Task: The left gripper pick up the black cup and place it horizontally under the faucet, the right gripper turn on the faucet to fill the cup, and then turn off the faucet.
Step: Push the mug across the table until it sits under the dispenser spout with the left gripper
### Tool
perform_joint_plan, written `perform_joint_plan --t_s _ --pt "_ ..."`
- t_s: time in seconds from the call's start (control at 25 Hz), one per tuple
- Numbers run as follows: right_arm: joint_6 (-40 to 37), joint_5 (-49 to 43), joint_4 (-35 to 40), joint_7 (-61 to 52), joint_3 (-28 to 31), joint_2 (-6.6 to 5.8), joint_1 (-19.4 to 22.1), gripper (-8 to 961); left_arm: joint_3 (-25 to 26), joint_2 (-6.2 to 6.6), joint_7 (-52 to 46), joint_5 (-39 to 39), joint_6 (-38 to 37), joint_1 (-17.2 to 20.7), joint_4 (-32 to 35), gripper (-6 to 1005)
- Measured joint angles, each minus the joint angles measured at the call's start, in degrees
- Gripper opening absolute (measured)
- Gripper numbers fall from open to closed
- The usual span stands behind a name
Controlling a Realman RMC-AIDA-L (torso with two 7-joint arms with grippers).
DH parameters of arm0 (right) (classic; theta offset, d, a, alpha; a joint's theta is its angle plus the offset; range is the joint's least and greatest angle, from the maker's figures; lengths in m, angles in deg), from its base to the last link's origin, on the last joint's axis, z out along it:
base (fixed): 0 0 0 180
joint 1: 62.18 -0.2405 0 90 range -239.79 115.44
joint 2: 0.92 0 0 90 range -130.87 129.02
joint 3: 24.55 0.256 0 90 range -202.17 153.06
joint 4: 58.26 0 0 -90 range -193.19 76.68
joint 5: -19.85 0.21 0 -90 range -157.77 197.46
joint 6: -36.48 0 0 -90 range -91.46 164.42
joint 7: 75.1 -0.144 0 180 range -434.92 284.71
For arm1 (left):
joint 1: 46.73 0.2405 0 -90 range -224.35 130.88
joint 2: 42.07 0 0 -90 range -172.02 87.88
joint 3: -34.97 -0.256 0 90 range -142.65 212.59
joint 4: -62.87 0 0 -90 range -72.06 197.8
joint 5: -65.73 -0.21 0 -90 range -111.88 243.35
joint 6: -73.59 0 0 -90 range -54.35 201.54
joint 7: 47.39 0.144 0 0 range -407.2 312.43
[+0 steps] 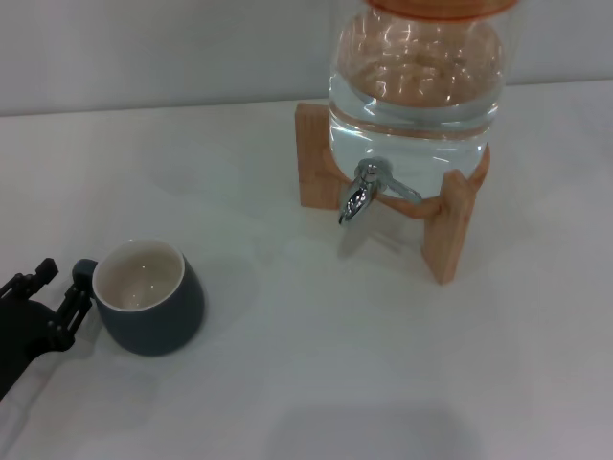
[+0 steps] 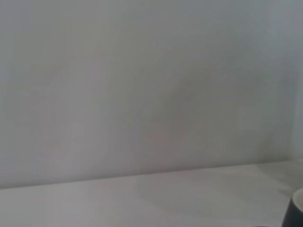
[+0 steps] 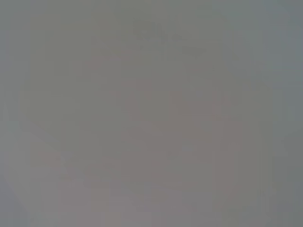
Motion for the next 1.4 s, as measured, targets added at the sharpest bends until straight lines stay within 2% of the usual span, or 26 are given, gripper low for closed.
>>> perform_joint_plan --t_s 0.32,0.56,1.4 --pt "0.0 0.0 0.0 0.0 0.0 0.20 0.0 842 -0.1 0.06 0.0 -1.1 -0.1 -0.4 -0.1 341" --pt "0.0 0.0 0.0 -0.1 0.0 0.32 0.1 842 -0.1 0.10 0.1 -1.5 -0.2 -0.3 -0.1 125" --pt "0.0 0.0 0.0 0.0 0.0 0.11 0.2 841 -1.3 0.08 -1.2 -1.7 2.8 -0.5 0.4 109"
